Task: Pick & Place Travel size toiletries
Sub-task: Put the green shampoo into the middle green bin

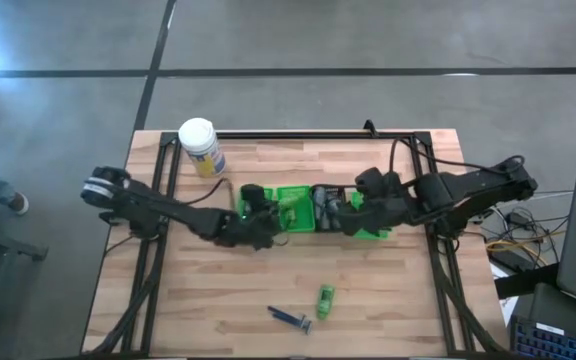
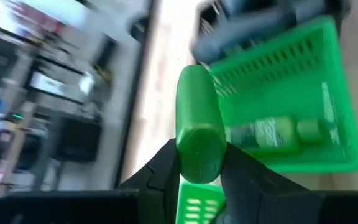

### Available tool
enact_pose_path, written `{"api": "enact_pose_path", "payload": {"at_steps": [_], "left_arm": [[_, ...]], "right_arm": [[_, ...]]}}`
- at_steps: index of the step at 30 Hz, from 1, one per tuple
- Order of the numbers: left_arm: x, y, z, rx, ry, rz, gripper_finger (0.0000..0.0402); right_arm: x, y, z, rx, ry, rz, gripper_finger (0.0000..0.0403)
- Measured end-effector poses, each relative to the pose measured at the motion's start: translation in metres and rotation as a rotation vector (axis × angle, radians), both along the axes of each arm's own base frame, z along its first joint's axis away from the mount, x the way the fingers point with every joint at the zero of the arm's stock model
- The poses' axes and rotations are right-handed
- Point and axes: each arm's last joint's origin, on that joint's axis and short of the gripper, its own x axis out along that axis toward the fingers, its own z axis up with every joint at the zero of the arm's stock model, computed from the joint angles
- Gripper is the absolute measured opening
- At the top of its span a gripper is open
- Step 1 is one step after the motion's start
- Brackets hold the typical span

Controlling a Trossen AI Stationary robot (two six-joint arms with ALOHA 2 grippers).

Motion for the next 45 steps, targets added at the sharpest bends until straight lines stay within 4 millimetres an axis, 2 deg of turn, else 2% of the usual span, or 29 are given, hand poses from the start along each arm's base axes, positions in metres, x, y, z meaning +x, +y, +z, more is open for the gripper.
{"api": "enact_pose_path", "payload": {"at_steps": [6, 13, 18, 21, 25, 27, 30, 35, 41, 45], "left_arm": [[0.027, 0.029, -0.001, -0.157, 0.171, 0.011, 0.0099], [0.058, 0.029, 0.023, -0.181, 0.161, 0.003, 0.0102], [0.063, 0.032, 0.016, -0.173, 0.32, 0.028, 0.0104], [0.064, 0.034, 0.011, -0.17, 0.336, 0.035, 0.0087], [0.066, 0.035, 0.009, -0.173, 0.325, 0.037, 0.0087], [0.067, 0.035, 0.011, -0.183, 0.312, 0.025, 0.0106], [0.07, 0.032, 0.018, -0.221, 0.241, 0.003, 0.0161], [0.07, 0.025, 0.021, -0.267, 0.243, -0.036, 0.0239], [0.061, 0.015, 0.022, -0.294, 0.299, -0.044, 0.0258], [0.045, 0.005, 0.039, -0.331, 0.298, -0.123, 0.0255]], "right_arm": [[0.004, 0.001, -0.005, -0.01, 0.028, -0.001, 0.0347], [0.008, 0.004, -0.011, 0.012, 0.059, 0.008, 0.0329], [0.005, 0.006, -0.013, 0.025, 0.069, -0.004, 0.0321], [0.005, 0.008, -0.013, 0.026, 0.07, 0.002, 0.0321], [0.005, 0.009, -0.014, 0.024, 0.074, 0.005, 0.0329], [0.006, 0.009, -0.015, 0.018, 0.079, 0.004, 0.0334], [0.006, 0.009, -0.016, 0.014, 0.082, 0.004, 0.034], [0.005, 0.01, -0.017, 0.012, 0.089, 0.007, 0.0347], [0.005, 0.011, -0.018, 0.043, 0.11, 0.033, 0.0347], [0.005, 0.015, -0.023, 0.161, 0.162, 0.085, 0.0338]]}}
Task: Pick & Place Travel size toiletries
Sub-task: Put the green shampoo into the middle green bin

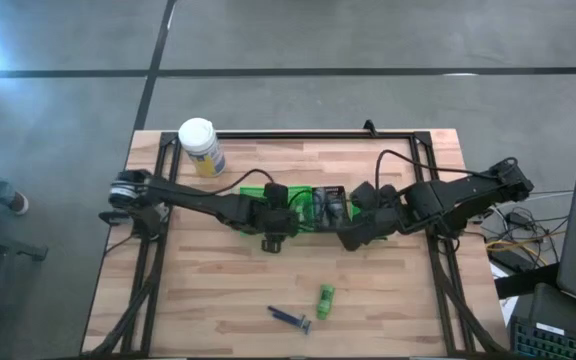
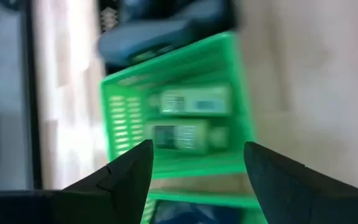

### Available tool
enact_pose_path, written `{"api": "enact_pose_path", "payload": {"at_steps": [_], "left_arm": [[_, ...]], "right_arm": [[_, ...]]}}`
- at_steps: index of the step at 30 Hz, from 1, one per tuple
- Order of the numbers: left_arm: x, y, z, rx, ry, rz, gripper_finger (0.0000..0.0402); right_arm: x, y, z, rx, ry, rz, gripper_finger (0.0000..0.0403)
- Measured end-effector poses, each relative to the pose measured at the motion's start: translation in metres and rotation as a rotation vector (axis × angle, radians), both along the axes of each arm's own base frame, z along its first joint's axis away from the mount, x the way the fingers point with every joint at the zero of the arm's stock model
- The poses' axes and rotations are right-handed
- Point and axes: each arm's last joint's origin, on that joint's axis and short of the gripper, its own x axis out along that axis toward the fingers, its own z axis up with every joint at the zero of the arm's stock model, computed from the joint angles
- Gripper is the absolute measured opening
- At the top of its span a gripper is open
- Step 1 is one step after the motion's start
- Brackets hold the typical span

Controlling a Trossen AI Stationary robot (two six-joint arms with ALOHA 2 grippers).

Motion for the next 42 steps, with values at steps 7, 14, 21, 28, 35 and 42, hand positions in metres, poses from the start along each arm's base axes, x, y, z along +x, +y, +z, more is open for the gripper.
{"api": "enact_pose_path", "payload": {"at_steps": [7, 14, 21, 28, 35, 42], "left_arm": [[-0.05, -0.014, 0.011, -0.102, -0.017, -0.214, 0.0254], [-0.116, -0.015, 0.007, -0.18, -0.137, -0.158, 0.0252], [-0.161, -0.015, 0.012, -0.263, -0.268, -0.152, 0.0252], [-0.18, -0.009, 0.028, -0.344, -0.392, -0.103, 0.0252], [-0.189, -0.007, 0.034, -0.375, -0.422, -0.096, 0.0252], [-0.188, -0.007, 0.032, -0.367, -0.411, -0.1, 0.0252]], "right_arm": [[0.016, 0.02, -0.041, 0.305, 0.183, -0.131, 0.0325], [0.033, 0.069, -0.078, 0.44, 0.252, -0.33, 0.0311], [0.067, 0.099, -0.137, 0.504, 0.258, -0.507, 0.0318], [0.086, 0.104, -0.18, 0.485, 0.33, -0.611, 0.0338], [0.103, 0.102, -0.203, 0.541, 0.31, -0.642, 0.034], [0.109, 0.092, -0.21, 0.58, 0.368, -0.657, 0.0287]]}}
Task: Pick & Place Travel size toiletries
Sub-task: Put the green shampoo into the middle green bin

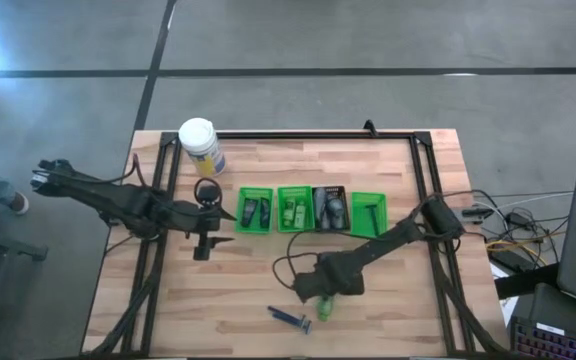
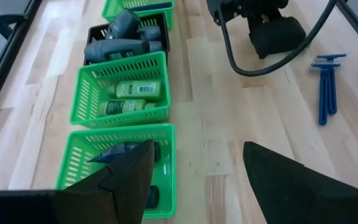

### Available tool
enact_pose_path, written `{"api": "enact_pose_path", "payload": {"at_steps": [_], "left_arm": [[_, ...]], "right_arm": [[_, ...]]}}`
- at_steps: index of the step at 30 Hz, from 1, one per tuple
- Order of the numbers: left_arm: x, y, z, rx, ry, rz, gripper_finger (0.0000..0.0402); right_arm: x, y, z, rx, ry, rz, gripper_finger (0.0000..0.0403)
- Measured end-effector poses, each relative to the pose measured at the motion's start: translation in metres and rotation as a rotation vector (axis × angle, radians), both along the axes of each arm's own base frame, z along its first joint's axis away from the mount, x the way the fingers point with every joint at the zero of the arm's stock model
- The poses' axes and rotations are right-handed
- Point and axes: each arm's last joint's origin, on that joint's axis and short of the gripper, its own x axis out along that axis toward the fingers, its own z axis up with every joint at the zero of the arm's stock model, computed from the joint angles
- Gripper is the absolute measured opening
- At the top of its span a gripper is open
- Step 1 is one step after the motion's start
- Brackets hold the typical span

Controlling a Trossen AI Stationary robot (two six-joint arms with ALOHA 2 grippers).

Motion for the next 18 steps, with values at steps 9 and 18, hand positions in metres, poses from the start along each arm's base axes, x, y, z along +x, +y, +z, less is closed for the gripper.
{"api": "enact_pose_path", "payload": {"at_steps": [9, 18], "left_arm": [[0.0031, -0.001, -0.0038, 0.011, 0.023, -0.003, 0.0252], [0.0061, -0.0018, -0.0067, 0.059, 0.042, -0.034, 0.0251]], "right_arm": [[-0.0008, 0.0007, 0.0018, 0.023, 0.017, -0.081, 0.0217], [0.0016, 0.0009, 0.0034, 0.008, -0.03, -0.041, 0.0185]]}}
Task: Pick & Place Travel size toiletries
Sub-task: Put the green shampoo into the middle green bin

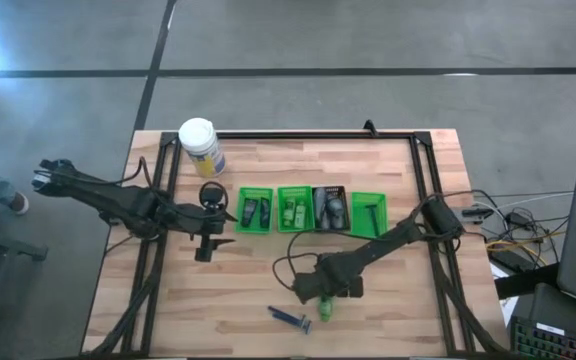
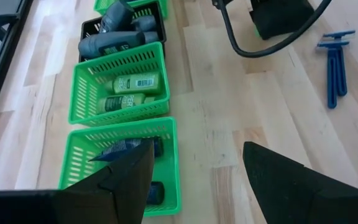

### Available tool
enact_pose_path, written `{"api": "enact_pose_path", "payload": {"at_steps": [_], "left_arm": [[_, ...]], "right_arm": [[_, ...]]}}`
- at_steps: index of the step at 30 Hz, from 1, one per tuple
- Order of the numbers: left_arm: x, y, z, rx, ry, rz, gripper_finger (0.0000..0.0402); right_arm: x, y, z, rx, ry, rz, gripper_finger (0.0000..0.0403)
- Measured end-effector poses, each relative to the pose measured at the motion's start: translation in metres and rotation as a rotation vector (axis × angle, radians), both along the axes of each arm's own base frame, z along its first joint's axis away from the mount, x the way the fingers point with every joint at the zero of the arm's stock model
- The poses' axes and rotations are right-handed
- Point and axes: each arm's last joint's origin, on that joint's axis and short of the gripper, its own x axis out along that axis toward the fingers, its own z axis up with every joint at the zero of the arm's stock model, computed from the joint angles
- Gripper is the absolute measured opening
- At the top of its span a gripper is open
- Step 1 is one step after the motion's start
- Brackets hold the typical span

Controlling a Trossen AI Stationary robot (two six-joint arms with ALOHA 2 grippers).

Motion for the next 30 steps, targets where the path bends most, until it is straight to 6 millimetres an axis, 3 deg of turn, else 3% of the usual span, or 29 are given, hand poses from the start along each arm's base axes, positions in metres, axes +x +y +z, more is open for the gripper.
{"api": "enact_pose_path", "payload": {"at_steps": [5, 12, 15, 18, 20, 23, 26, 30], "left_arm": [[0.0, -0.001, 0.0, 0.018, 0.002, -0.025, 0.0251], [0.003, -0.015, -0.006, 0.237, -0.109, -0.175, 0.0251], [0.008, -0.024, -0.001, 0.29, -0.308, -0.085, 0.0251], [0.009, -0.028, 0.011, 0.28, -0.568, 0.154, 0.0251], [0.006, -0.027, 0.018, 0.226, -0.723, 0.299, 0.0252], [0.002, -0.025, 0.02, 0.071, -0.905, 0.361, 0.0252], [0.005, -0.025, 0.013, -0.013, -0.96, 0.34, 0.0252], [0.022, -0.028, 0.0, 0.032, -0.891, 0.336, 0.0254]], "right_arm": [[0.0, -0.003, 0.017, -0.049, -0.075, -0.003, 0.0152], [-0.011, -0.037, 0.09, -0.34, -0.381, -0.164, 0.0152], [-0.018, -0.058, 0.12, -0.53, -0.523, -0.282, 0.016], [-0.024, -0.074, 0.143, -0.681, -0.623, -0.337, 0.0158], [-0.028, -0.082, 0.157, -0.77, -0.68, -0.364, 0.0152], [-0.029, -0.094, 0.173, -0.892, -0.742, -0.398, 0.0152], [-0.024, -0.106, 0.185, -0.95, -0.789, -0.399, 0.0154], [-0.007, -0.116, 0.198, -0.999, -0.874, -0.365, 0.0159]]}}
